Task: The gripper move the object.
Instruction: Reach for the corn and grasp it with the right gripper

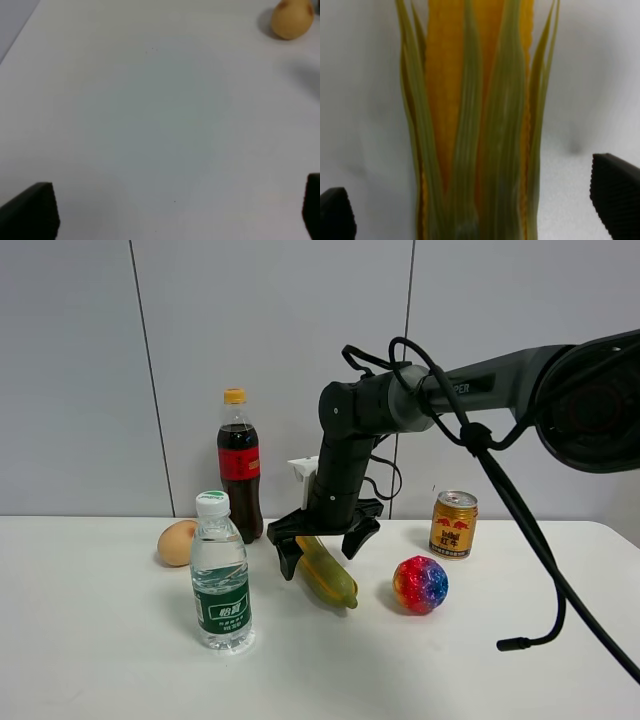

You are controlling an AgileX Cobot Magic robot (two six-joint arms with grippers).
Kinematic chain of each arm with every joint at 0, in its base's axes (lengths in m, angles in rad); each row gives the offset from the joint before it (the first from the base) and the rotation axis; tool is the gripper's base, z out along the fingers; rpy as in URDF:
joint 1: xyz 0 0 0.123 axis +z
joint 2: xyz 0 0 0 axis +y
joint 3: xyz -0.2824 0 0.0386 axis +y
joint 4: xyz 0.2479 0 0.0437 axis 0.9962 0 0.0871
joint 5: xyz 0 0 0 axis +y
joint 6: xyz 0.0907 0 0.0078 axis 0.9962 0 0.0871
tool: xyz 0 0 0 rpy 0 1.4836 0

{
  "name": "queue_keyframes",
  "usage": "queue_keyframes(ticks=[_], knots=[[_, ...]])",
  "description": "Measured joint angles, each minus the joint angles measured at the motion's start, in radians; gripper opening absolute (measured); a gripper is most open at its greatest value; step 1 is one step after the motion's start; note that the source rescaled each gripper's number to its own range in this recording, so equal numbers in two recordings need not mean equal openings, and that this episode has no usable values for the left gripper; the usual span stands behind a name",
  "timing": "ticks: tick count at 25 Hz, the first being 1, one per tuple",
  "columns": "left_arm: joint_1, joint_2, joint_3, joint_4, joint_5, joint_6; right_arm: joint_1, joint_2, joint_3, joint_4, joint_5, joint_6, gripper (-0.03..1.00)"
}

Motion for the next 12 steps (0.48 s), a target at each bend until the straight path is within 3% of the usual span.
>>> queue_keyframes(ticks=[12], knots=[[0.000,0.000,0.000,0.000,0.000,0.000,0.000,0.000,0.000,-0.007,-0.032,0.047,0.81]])
